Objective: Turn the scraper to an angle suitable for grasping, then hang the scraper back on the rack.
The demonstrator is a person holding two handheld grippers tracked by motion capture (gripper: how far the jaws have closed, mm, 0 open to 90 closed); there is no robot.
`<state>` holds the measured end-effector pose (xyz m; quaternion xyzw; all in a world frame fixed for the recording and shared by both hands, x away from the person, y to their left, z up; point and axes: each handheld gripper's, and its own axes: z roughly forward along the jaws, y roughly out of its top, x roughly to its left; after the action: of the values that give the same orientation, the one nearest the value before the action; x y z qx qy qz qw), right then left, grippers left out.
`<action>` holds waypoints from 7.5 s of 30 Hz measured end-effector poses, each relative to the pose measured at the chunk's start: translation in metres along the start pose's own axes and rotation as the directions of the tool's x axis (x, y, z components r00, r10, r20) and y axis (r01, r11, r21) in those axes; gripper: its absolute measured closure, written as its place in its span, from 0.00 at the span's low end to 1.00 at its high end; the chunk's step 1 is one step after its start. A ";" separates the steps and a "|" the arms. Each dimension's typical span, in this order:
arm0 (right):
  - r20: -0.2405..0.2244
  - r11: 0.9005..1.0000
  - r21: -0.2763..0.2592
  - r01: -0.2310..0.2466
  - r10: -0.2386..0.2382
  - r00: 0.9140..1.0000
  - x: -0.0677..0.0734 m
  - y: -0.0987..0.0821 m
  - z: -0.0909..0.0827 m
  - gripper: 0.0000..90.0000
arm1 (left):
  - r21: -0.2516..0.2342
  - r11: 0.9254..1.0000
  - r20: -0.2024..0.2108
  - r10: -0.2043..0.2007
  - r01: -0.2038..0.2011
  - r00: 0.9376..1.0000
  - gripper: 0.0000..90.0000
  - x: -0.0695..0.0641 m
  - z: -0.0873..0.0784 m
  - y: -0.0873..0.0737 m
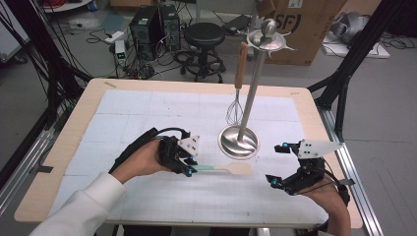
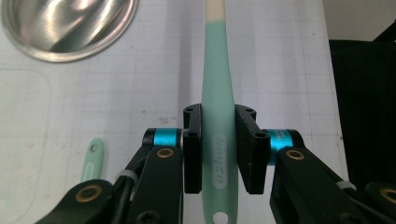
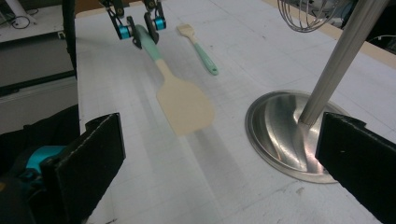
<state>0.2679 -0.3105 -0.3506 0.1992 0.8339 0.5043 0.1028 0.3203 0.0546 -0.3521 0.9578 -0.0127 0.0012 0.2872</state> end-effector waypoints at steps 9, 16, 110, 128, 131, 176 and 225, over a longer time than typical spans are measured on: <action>0.002 1.000 -0.004 -0.001 0.001 1.000 -0.001 -0.001 0.000 0.01 | -0.061 0.998 0.019 -0.003 0.004 1.000 0.82 0.004 0.027 0.005; 0.000 1.000 -0.002 -0.002 0.002 1.000 -0.001 -0.001 0.000 0.01 | -0.064 0.998 0.023 0.006 -0.005 1.000 0.82 0.005 0.045 0.009; 0.067 1.000 -0.030 0.011 -0.009 0.998 0.003 0.002 -0.011 0.01 | -0.552 0.802 -0.270 -0.430 0.228 0.861 0.02 -0.029 -0.117 -0.175; -0.019 0.980 0.186 0.074 -0.072 0.997 0.008 0.038 0.005 0.01 | -0.532 0.819 -0.297 -0.421 0.217 0.857 0.02 -0.038 -0.106 -0.192; -0.036 0.967 0.238 0.095 -0.089 0.995 0.010 0.043 0.012 0.01 | -0.505 0.834 -0.295 -0.410 0.223 0.863 0.02 -0.038 -0.102 -0.193; -0.207 0.771 0.591 0.239 -0.141 0.968 0.019 0.034 0.124 0.01 | -0.548 0.811 -0.300 -0.420 0.206 0.857 0.02 -0.040 -0.102 -0.194; -0.263 0.579 0.753 0.312 -0.170 0.950 0.023 0.019 0.158 0.81 | -0.542 0.813 -0.287 -0.418 0.214 0.862 0.02 -0.039 -0.097 -0.193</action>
<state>0.3104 -0.1661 -0.4073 0.0668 0.9943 0.0829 0.0048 0.2868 0.2698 -0.3777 0.8201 0.2082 0.1415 0.5138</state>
